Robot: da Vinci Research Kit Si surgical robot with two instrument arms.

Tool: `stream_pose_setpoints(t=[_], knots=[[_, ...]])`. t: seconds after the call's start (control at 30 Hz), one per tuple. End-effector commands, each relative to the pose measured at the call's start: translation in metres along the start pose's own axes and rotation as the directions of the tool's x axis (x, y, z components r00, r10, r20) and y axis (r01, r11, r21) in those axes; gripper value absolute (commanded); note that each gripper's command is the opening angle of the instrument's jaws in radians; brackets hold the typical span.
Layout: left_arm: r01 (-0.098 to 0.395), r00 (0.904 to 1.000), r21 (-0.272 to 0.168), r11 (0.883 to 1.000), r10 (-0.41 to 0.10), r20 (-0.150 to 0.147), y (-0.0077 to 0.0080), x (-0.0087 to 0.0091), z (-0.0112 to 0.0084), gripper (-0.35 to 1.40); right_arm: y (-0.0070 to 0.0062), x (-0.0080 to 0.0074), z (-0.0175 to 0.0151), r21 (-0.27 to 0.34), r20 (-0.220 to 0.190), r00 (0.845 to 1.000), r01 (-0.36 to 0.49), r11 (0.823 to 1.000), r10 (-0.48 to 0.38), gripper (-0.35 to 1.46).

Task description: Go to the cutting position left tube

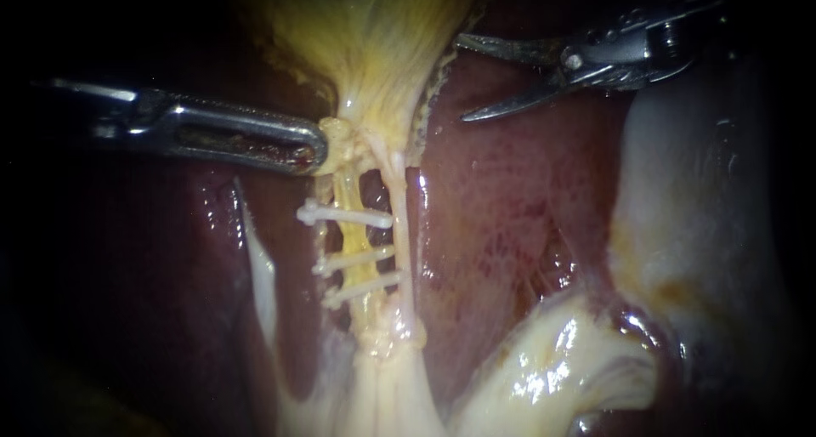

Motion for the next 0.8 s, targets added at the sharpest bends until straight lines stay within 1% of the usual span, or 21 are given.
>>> stream_pose_setpoints(t=[0.03,0.23,0.33,0.47,0.6,0.7,0.8], knots=[[0.0,1.0,0.0,1.0,0.0,0.0,0.0,0.0,0.0,-0.35,0.0,0.0,0.0,0.001,0.0,1.0,0.0,1.0,0.0,1.31],[0.001,1.0,0.004,1.0,-0.001,-0.002,0.0,-0.0002,-0.0005,-0.35,0.0,0.0,0.0,0.001,0.0,1.0,0.001,1.0,-0.001,1.31],[0.003,1.0,0.012,1.0,-0.003,-0.005,0.0001,-0.0007,-0.0016,-0.35,0.0,0.0,0.0,0.001,0.0,1.0,0.0,1.0,0.0,1.31],[0.008,1.0,-0.002,1.0,-0.008,0.001,0.0003,-0.0015,-0.0035,-0.35,0.0,0.0,0.0,0.001,0.0,1.0,0.0,1.0,0.0,1.31],[0.015,0.9999,-0.014,1.0,-0.015,0.006,0.0005,-0.0025,-0.005,-0.35,0.0,0.0,0.0,0.001,0.0,1.0,0.0,1.0,0.0,1.31],[0.019,0.9998,-0.017,1.0,-0.019,0.011,0.0006,-0.0031,-0.0057,-0.35,0.0001,0.0,0.0,0.001,0.0,1.0,0.0,1.0,0.0,1.31],[0.02,0.9997,-0.018,1.0,-0.02,0.015,0.0006,-0.0032,-0.006,-0.35,0.0001,-0.0001,0.0,0.004,-0.001,1.0,0.0,1.0,0.0,1.31]])
